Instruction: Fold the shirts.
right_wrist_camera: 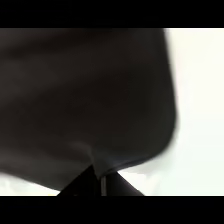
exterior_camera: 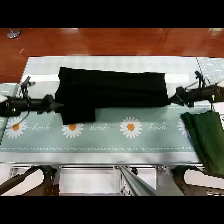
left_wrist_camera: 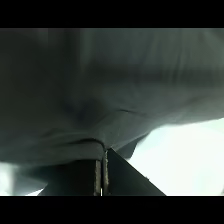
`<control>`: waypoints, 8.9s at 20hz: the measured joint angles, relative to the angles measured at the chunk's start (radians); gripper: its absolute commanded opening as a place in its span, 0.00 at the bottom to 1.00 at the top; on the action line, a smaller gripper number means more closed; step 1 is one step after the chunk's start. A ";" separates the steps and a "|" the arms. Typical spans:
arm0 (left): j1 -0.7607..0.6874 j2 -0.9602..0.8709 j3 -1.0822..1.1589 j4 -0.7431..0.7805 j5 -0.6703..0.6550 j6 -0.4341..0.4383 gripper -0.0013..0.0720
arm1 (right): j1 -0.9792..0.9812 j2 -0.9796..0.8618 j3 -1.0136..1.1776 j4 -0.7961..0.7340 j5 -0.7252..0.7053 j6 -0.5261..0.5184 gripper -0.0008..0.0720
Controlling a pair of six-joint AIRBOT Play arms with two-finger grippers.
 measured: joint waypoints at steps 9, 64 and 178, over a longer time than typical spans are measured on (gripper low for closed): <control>-0.101 -0.485 0.633 0.024 0.082 -0.180 0.04 | 0.066 -0.290 0.417 0.022 -0.093 0.135 0.06; -1.068 -0.742 0.985 0.182 0.197 -0.315 0.04 | 0.013 0.756 -0.076 -0.218 0.266 0.198 0.06; -0.380 0.375 -0.144 0.095 0.385 -0.134 0.04 | -0.777 0.667 0.223 -0.692 0.389 0.370 0.07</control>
